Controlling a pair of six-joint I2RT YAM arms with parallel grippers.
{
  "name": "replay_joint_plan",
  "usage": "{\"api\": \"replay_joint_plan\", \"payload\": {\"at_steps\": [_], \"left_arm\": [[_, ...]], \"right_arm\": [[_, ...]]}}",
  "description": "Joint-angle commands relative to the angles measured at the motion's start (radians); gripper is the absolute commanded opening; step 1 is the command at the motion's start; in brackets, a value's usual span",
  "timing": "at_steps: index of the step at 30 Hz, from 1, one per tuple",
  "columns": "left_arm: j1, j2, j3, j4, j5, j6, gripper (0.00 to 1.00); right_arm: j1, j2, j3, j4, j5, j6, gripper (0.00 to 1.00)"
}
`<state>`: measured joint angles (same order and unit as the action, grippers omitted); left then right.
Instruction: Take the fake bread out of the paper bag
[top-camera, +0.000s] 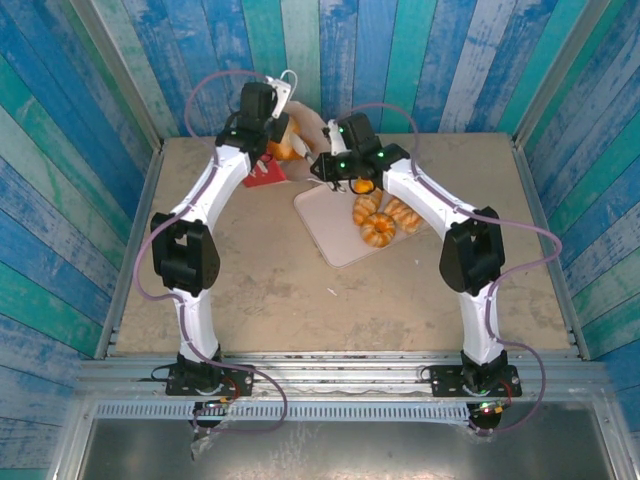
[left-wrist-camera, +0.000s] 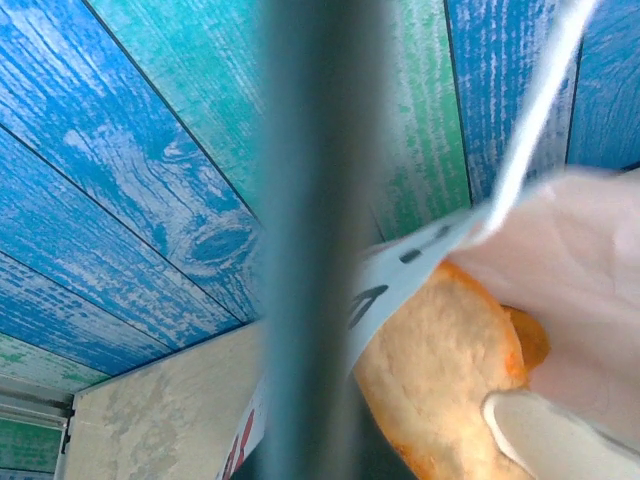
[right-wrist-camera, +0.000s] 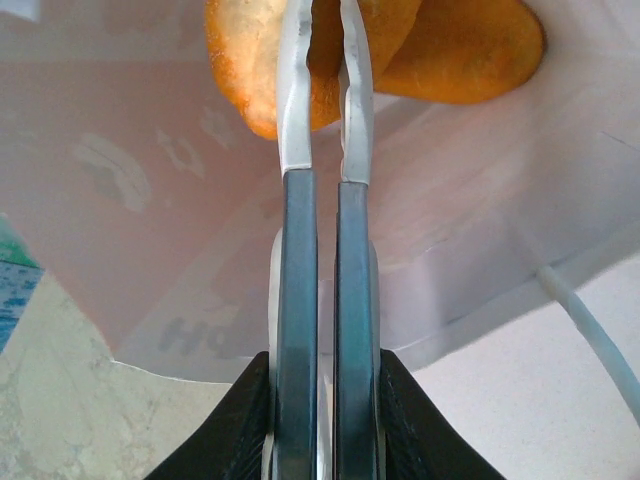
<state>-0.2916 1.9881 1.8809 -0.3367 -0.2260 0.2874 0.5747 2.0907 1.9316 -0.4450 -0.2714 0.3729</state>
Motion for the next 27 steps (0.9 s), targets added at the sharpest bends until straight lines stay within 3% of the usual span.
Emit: {"api": "replay_joint_plan", "payload": {"at_steps": [1, 11, 27], "left_arm": [[0.005, 0.016, -0.048, 0.046, 0.004, 0.008, 0.0], [0.005, 0.002, -0.118, 0.082, -0.006, 0.004, 0.0], [0.006, 0.005, -0.123, 0.099, 0.002, -0.017, 0.0]], "right_arm": [[0.005, -0.066, 0.029, 0.059, 0.014, -0.018, 0.01], [0.005, -0.141, -0.021, -0.027, 0.015, -0.029, 0.01], [0.011, -0.432, -0.26, -0.153, 0.05, -0.064, 0.01]]}}
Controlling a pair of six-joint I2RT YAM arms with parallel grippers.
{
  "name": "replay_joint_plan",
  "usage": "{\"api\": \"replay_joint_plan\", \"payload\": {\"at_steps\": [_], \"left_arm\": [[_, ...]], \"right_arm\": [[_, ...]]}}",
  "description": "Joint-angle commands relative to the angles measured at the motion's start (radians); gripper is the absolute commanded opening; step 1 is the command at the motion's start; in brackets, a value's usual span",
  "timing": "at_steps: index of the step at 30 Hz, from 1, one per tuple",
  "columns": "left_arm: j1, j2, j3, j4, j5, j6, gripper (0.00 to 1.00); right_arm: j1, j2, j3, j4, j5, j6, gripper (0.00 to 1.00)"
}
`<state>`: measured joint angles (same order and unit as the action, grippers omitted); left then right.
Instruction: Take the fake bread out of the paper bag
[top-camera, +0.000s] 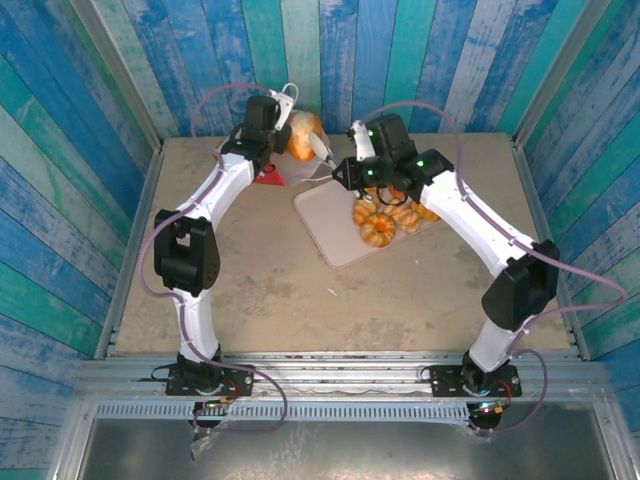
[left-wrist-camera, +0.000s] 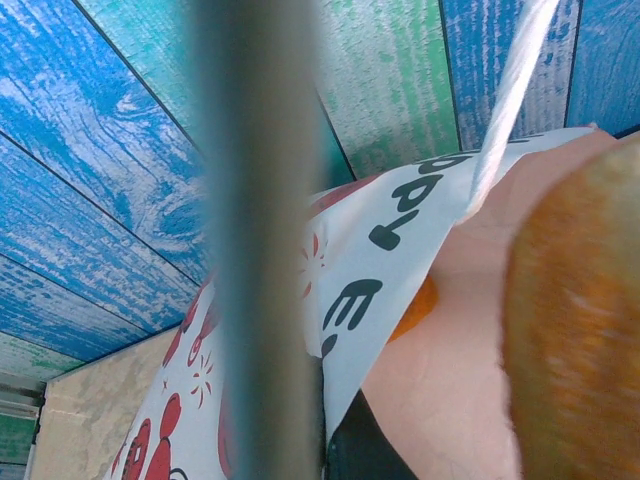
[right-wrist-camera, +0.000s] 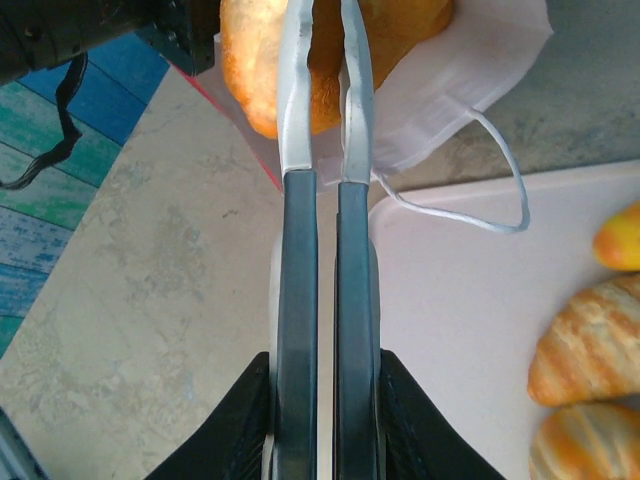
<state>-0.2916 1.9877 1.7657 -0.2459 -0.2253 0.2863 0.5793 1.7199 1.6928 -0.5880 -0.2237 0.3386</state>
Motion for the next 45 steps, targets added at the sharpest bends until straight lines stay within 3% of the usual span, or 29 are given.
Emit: {"api": "replay_joint_plan", "payload": {"at_steps": [1, 13, 26, 34, 45], "left_arm": [[0.005, 0.006, -0.008, 0.008, 0.001, -0.018, 0.0], [0.005, 0.005, -0.009, 0.0, 0.006, -0.029, 0.0], [0.005, -0.019, -0.027, 0.005, 0.021, -0.045, 0.0], [0.005, -0.021, -0.02, 0.007, 0.018, -0.05, 0.0], [0.005, -0.004, 0.037, -0.007, 0.021, -0.075, 0.0]], "right_arm": [[0.005, -0.082, -0.038, -0.02, 0.005, -0.033, 0.01], [0.004, -0.294, -0.115, -0.133, 0.068, -0.069, 0.01], [-0.065, -0.429, -0.15, -0.249, 0.253, -0.019, 0.01], [-0.086, -0.353, -0.239, -0.243, 0.259, 0.026, 0.01], [-0.046, -0.151, -0.219, -0.22, 0.211, 0.021, 0.01]]}}
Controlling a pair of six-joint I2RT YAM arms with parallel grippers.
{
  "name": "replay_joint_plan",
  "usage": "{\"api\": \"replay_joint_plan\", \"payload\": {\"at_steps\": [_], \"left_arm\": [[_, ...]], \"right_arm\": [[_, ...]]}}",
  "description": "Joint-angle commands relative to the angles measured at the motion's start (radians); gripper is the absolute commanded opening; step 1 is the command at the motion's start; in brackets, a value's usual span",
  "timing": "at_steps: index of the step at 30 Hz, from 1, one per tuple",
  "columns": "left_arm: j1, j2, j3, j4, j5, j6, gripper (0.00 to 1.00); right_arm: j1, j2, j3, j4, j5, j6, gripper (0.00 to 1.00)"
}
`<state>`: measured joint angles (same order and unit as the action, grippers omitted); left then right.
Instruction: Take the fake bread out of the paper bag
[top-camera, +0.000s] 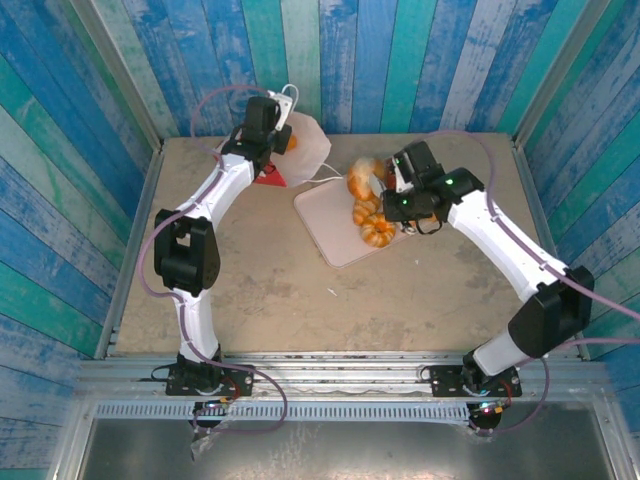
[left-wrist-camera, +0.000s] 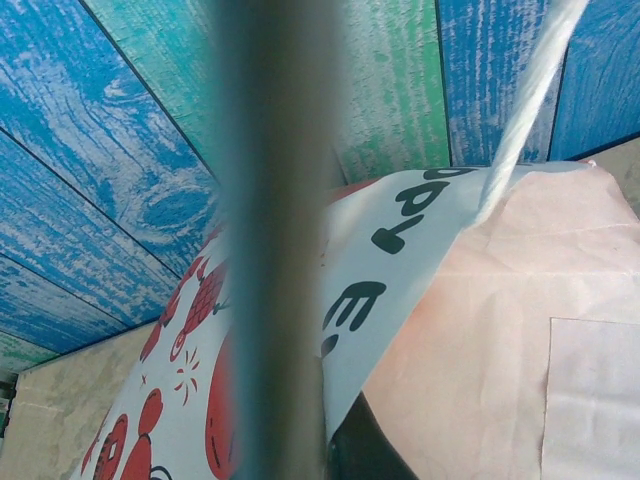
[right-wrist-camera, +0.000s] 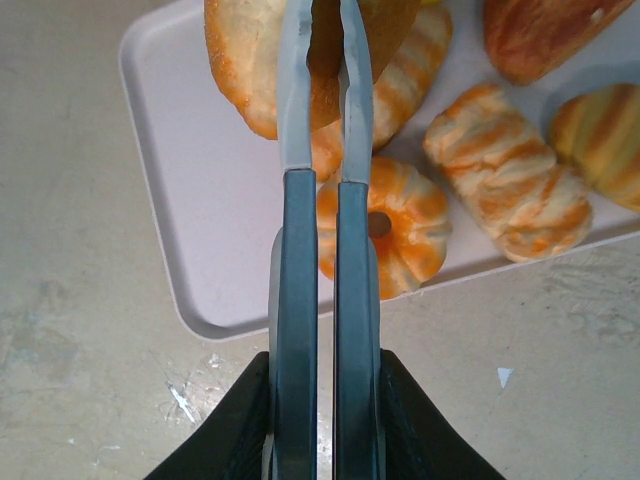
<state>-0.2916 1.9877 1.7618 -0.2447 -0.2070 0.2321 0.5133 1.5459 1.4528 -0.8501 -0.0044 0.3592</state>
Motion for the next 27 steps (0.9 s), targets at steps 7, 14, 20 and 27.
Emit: {"api": "replay_joint_plan", "payload": {"at_steps": [7, 14, 20, 27], "left_arm": [[0.006, -0.004, 0.054, -0.01, 0.005, -0.027, 0.0], [0.005, -0.003, 0.054, -0.011, 0.009, -0.03, 0.0], [0.006, -0.008, 0.05, -0.01, 0.006, -0.027, 0.0], [0.006, -0.004, 0.05, -0.01, 0.011, -0.029, 0.0]], "right_arm": [[0.054, 0.134, 0.057, 0.067, -0.029, -0.006, 0.0], [0.106, 0.234, 0.138, 0.072, -0.034, -0.011, 0.01], [0.11, 0.281, 0.156, 0.07, -0.023, -0.002, 0.01], [0.108, 0.313, 0.13, 0.065, 0.01, 0.044, 0.01]]}}
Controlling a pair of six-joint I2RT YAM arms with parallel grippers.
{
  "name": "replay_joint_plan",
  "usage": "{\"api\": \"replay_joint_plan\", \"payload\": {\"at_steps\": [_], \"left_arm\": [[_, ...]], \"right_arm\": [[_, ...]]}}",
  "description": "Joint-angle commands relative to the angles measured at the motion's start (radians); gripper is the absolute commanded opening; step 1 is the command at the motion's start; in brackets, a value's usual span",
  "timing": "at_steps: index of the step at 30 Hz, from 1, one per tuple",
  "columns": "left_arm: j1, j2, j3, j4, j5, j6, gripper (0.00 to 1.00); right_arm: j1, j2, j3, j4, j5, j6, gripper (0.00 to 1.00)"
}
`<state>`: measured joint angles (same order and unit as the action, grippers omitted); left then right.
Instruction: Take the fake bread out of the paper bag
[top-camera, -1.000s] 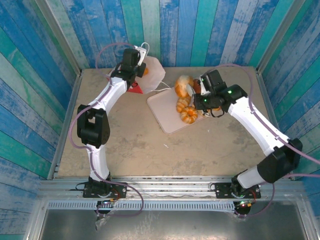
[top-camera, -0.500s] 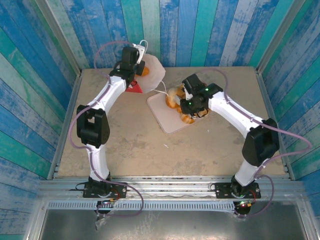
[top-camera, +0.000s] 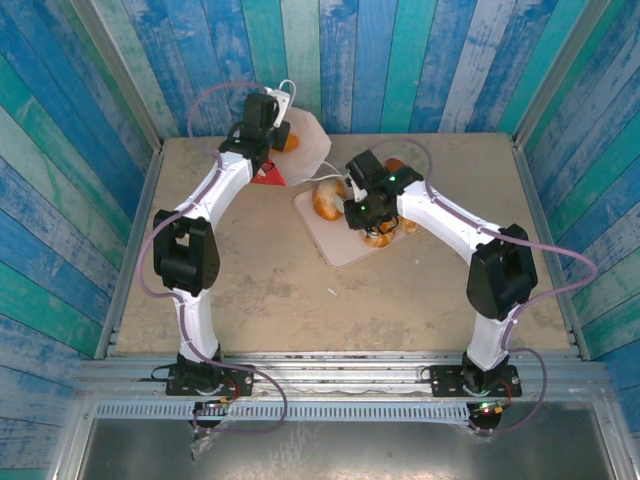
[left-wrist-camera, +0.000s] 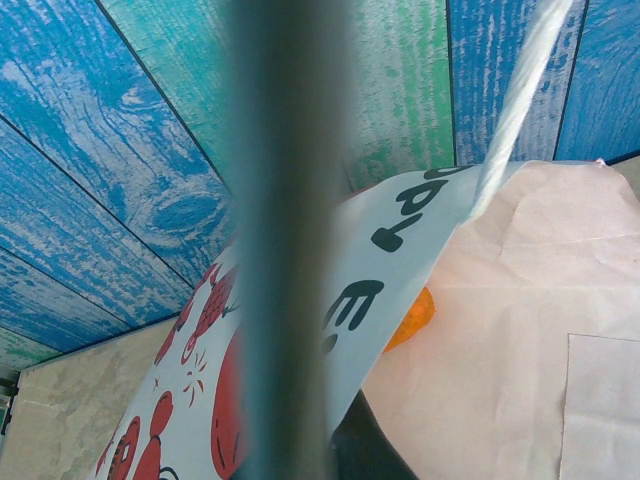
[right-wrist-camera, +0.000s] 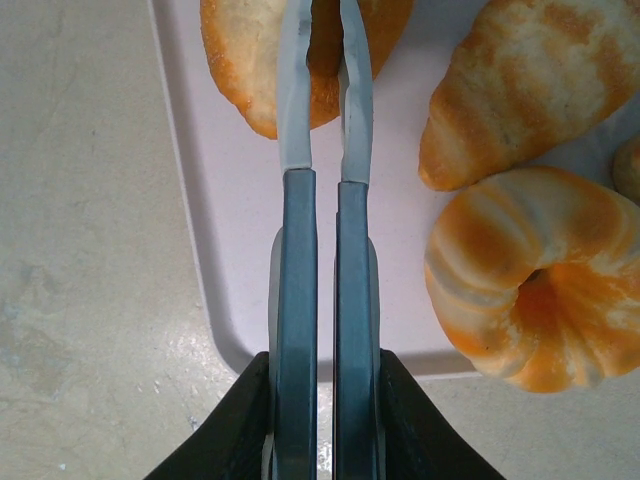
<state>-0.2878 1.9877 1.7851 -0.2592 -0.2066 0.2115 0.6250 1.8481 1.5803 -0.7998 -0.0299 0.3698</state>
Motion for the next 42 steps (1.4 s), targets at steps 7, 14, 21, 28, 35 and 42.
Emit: {"api": "replay_joint_plan", "payload": {"at_steps": [7, 14, 21, 28, 35, 42], "left_arm": [[0.003, -0.006, 0.024, 0.003, 0.012, -0.009, 0.0], [0.003, -0.008, 0.023, 0.005, 0.016, -0.011, 0.0], [0.002, -0.012, 0.019, 0.0, 0.014, -0.01, 0.0], [0.003, -0.017, 0.013, 0.006, 0.017, -0.013, 0.0], [0.002, -0.018, 0.007, 0.005, 0.021, -0.015, 0.0], [0.003, -0.025, 0.004, 0.006, 0.017, -0.011, 0.0]], "right_arm": [[-0.018, -0.009, -0.05, 0.007, 0.063, 0.073, 0.01], [-0.018, -0.038, -0.064, -0.02, 0.067, 0.067, 0.01], [-0.018, -0.049, -0.059, -0.061, 0.083, 0.073, 0.01], [-0.018, -0.071, -0.072, -0.069, 0.087, 0.076, 0.03], [-0.018, -0.025, -0.053, -0.05, 0.041, 0.071, 0.21], [-0.018, -0.024, -0.028, -0.04, 0.007, 0.066, 0.34]]}}
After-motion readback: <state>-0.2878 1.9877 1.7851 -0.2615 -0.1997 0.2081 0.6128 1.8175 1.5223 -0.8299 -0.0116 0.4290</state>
